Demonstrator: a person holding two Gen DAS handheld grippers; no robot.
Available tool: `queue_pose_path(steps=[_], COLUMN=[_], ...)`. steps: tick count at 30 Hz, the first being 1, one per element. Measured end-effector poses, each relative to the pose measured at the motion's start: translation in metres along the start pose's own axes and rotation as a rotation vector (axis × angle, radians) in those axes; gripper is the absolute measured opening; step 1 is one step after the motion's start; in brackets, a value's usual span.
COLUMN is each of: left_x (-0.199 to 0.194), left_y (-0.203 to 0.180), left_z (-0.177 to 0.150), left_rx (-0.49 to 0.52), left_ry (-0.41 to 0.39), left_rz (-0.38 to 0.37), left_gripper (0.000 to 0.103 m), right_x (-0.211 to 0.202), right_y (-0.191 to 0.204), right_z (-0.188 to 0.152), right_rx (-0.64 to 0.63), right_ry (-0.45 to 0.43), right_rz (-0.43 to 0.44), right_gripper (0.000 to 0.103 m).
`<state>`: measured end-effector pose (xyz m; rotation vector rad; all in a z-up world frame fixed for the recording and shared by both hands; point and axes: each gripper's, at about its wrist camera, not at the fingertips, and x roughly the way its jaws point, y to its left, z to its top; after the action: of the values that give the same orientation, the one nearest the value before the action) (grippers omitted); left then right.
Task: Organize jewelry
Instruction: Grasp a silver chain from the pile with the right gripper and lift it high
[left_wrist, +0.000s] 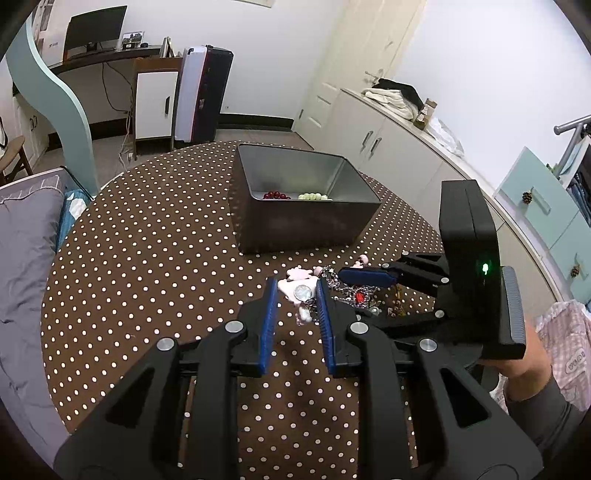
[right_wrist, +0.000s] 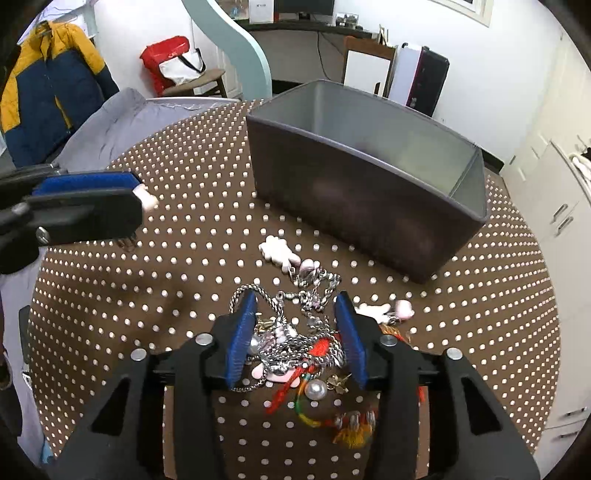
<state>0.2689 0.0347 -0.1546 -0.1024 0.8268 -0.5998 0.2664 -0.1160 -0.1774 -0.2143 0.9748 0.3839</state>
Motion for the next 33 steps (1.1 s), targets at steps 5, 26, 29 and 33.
queue_pose_path(steps=[5, 26, 29, 33], left_x=[0.002, -0.032, -0.036, -0.042], left_y=[-0.003, -0.029, -0.035, -0.044], left_z=[-0.002, 0.029, 0.039, 0.05], left_rx=[0.006, 0.032, 0.039, 0.056], left_ry=[0.007, -0.081, -0.1, -0.122], left_rz=[-0.004, -0.07, -0.083, -0.097], left_gripper=[0.021, 0.021, 0.021, 0.021], right_x=[0.005, -0.126, -0.152, -0.172], right_y=[-0.006, -0.024, -0.024, -0.024], right_z=[0.01, 0.023, 0.031, 0.039], right_rx=[-0.02, 0.051, 0.033, 0.013], right_ry=[-0.006, -0.32, -0.373, -0.419], right_rz=[-0.001, 0.165, 0.153, 0.129], right_gripper=[0.017, 0.009, 0.009, 0.009])
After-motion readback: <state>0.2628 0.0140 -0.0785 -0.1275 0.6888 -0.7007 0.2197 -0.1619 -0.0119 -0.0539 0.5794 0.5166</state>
